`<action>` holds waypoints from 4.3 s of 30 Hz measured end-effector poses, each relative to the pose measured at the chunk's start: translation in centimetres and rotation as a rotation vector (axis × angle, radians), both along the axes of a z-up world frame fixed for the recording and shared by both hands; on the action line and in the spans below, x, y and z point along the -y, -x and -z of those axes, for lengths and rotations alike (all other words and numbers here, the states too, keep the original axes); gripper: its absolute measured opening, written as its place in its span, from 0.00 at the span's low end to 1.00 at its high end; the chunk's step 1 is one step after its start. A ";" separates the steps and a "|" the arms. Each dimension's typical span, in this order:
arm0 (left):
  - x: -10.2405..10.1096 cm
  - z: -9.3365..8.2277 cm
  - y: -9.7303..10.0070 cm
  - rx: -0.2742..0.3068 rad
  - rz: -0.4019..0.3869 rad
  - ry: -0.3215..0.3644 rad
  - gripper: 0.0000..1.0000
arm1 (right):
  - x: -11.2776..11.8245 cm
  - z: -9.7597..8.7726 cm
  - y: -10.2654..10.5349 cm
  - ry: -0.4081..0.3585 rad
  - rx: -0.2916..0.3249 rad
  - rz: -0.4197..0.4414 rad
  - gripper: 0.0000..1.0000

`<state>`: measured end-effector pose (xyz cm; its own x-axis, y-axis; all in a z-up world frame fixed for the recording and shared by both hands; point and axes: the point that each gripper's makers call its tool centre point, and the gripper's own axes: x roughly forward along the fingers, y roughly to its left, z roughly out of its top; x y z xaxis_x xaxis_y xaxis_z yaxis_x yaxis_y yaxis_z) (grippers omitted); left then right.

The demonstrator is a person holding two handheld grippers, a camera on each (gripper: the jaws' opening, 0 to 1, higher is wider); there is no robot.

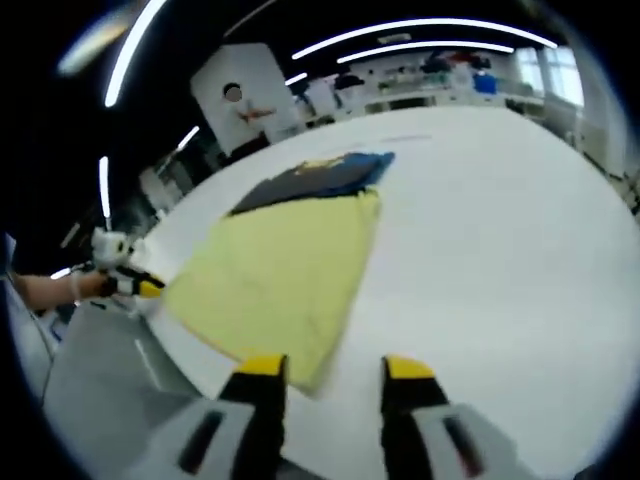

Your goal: Fold the garment on the visible template until the final outline fits inside the template.

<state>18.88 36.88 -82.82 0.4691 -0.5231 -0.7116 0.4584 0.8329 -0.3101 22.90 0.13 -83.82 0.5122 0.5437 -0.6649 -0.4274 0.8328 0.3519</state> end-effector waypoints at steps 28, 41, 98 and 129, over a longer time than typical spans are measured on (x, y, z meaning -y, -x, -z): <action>-1.0 0.4 1.6 -0.109 -0.174 0.203 0.00 | -0.8 -2.1 1.2 -0.156 -0.116 0.007 0.00; 0.5 -4.7 5.5 -0.152 -0.170 0.307 0.00 | 0.1 -5.7 6.0 -0.205 -0.187 -0.008 0.00; 0.5 -11.4 -16.5 0.068 -0.265 0.423 0.00 | -1.7 -12.8 -16.9 -0.329 0.015 0.124 0.00; -1.8 -1.0 -22.4 -0.039 -0.482 0.347 0.00 | -2.0 -2.6 -22.4 -0.242 -0.100 0.230 0.00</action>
<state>41.23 38.72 -81.85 0.6881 -0.4631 -0.5586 0.0365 0.7910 -0.6107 45.25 2.15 -81.22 0.5782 0.5695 -0.5843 -0.1913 0.7908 0.5815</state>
